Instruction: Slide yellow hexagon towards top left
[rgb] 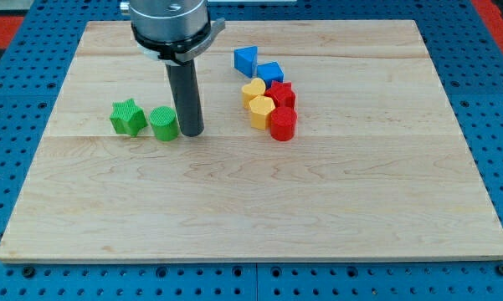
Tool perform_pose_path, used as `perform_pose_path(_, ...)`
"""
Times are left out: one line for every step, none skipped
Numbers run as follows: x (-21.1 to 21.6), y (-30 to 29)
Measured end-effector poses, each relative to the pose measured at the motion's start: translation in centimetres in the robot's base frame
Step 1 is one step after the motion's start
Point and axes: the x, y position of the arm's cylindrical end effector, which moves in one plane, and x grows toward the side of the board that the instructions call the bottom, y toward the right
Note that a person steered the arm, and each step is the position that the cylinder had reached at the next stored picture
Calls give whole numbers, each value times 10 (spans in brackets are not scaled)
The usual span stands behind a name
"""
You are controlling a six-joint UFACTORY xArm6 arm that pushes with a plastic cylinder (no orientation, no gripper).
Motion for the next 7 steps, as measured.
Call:
perform_pose_path(0,-20)
perform_pose_path(0,-30)
perform_pose_path(0,-29)
perform_pose_path(0,11)
perform_pose_path(1,66)
perform_pose_path(4,108)
perform_pose_path(0,126)
